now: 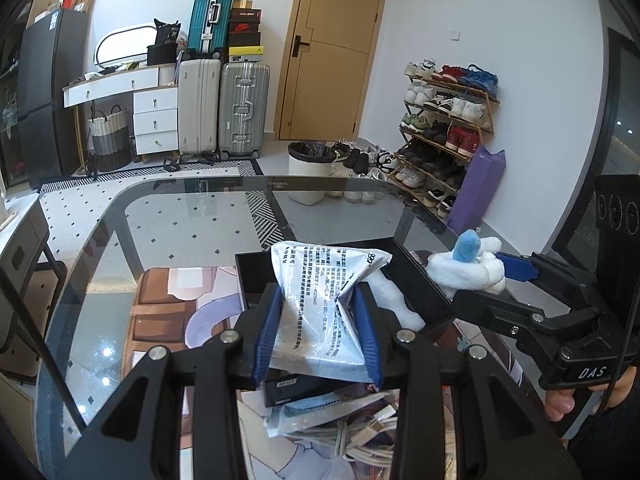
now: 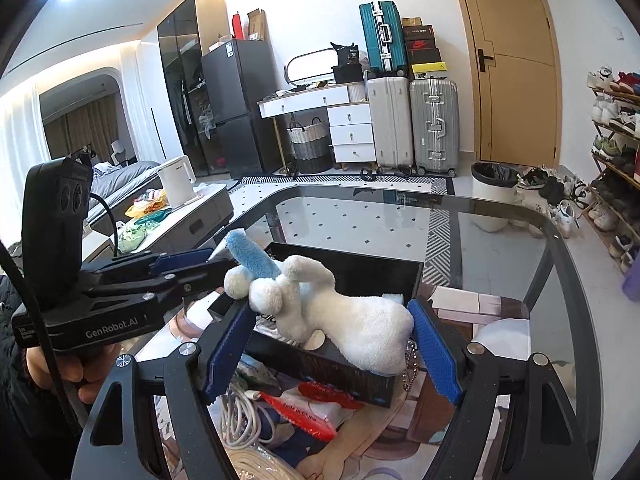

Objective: Organize soft objects
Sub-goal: 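Open the right gripper over the bin to drop the bunny while the left gripper drops the packet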

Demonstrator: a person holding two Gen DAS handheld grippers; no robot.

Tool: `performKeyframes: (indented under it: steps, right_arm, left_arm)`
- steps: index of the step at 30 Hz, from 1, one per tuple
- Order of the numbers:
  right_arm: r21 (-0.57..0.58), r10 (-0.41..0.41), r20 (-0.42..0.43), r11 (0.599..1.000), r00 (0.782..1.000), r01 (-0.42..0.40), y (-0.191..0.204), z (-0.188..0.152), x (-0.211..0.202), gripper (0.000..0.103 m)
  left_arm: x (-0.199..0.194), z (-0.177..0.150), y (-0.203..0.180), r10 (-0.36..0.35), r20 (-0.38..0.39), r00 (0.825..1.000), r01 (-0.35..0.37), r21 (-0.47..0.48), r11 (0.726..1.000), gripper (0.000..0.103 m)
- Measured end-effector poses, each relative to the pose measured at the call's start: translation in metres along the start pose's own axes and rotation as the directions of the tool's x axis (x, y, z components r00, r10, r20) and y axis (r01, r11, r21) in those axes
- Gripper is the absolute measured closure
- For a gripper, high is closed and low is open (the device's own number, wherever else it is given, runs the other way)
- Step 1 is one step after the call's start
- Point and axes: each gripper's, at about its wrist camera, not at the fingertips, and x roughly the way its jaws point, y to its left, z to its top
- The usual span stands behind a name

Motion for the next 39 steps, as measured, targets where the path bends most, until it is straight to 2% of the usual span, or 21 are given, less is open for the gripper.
performKeyframes:
  steps: [25, 31, 33, 39]
  right_arm:
    - [0.001, 0.028, -0.047, 1.0, 0.999, -0.028, 0.001, 0.006, 0.044, 0.024]
    - [-0.011, 0.022, -0.047, 1.0, 0.999, -0.022, 0.0, 0.004, 0.049, 0.016]
    - [-0.012, 0.016, -0.034, 1.0, 0.999, -0.016, 0.002, 0.003, 0.046, 0.005]
    - [-0.009, -0.009, -0.023, 1.0, 1.0, 0.009, -0.001, -0.001, 0.036, 0.002]
  left_arm:
    - [0.024, 0.005, 0.005, 0.01, -0.021, 1.0, -0.01, -0.017, 1.0, 0.067]
    - [0.025, 0.005, 0.009, 0.013, -0.025, 1.0, -0.013, -0.029, 0.999, 0.067]
    - [0.026, 0.005, 0.008, 0.013, -0.025, 1.0, -0.013, -0.03, 0.999, 0.067]
    - [0.024, 0.005, 0.005, 0.018, -0.025, 1.0, -0.018, -0.014, 1.0, 0.065]
